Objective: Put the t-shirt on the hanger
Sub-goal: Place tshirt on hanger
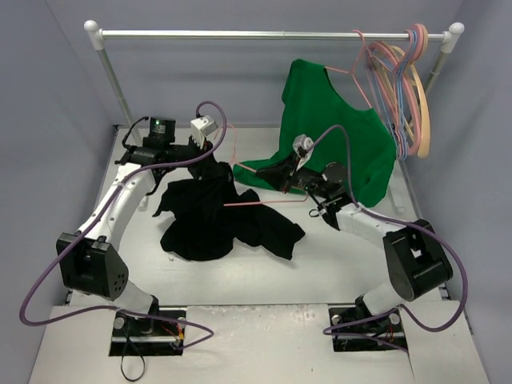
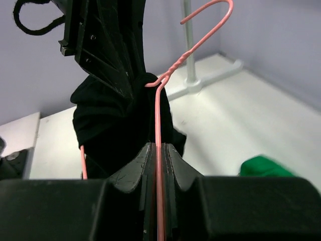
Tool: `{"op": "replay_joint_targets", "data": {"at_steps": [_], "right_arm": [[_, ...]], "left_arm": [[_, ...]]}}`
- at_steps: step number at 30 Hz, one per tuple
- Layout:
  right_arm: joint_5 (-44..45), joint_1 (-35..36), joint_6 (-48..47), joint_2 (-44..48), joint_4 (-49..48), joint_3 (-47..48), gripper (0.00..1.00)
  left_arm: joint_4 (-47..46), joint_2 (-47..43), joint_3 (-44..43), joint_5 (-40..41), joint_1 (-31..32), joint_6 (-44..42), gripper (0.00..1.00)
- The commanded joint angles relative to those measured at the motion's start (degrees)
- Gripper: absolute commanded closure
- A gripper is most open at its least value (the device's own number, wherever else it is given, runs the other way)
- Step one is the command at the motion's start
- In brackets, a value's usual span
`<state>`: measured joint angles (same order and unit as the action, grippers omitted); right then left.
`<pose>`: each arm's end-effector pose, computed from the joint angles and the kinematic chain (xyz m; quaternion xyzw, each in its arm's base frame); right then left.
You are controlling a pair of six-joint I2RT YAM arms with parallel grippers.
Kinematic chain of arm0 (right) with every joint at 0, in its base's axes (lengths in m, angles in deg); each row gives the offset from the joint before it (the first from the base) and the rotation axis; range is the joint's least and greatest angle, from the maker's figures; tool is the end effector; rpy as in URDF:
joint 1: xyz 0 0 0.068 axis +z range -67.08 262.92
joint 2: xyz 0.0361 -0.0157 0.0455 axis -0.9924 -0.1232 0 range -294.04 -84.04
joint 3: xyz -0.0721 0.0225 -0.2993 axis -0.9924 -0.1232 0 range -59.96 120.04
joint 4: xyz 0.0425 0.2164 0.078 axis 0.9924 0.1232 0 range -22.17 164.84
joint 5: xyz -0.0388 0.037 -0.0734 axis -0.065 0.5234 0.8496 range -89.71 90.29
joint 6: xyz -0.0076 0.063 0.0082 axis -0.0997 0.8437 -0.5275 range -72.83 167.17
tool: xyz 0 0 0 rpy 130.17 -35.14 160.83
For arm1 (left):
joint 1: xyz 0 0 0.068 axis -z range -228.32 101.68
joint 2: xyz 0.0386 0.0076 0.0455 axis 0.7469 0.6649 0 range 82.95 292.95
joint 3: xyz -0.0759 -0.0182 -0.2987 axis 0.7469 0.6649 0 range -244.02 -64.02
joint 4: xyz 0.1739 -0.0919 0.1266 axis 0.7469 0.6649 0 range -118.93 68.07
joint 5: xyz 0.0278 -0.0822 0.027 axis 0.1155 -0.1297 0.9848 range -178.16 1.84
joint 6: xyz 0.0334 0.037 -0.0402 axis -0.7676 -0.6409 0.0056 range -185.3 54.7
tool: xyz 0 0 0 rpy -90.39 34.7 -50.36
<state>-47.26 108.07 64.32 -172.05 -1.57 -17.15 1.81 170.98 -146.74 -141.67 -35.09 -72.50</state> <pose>0.2577 0.1614 0.3478 -0.3723 0.4722 0.4814 0.6377 0.2957 -0.1105 0.3932 0.3421 0.7469 -0.4220 0.3834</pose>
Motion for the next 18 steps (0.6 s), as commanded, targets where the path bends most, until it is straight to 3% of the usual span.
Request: {"op": "replay_joint_targets", "data": {"at_steps": [1,7,10,18], "right_arm": [[3.86,-0.01,-8.69,6.96,-3.58,5.61,0.94],[16.15,-0.01,-16.7,11.28,18.5,11.41,0.55],[21.24,-0.1,-18.99,12.07,26.85,15.01,0.46],[25.31,0.6,-16.1,15.14,37.93,17.4,0.46]], "left_arm": [[-3.14,-5.58,-5.0,3.92,0.39,2.98,1.0],[-4.2,-8.66,-3.95,14.81,1.88,1.93,1.0],[-4.55,-9.72,-2.45,19.05,2.67,1.23,1.0],[-0.86,-11.91,-1.48,27.23,5.57,-0.97,1.0]]}}
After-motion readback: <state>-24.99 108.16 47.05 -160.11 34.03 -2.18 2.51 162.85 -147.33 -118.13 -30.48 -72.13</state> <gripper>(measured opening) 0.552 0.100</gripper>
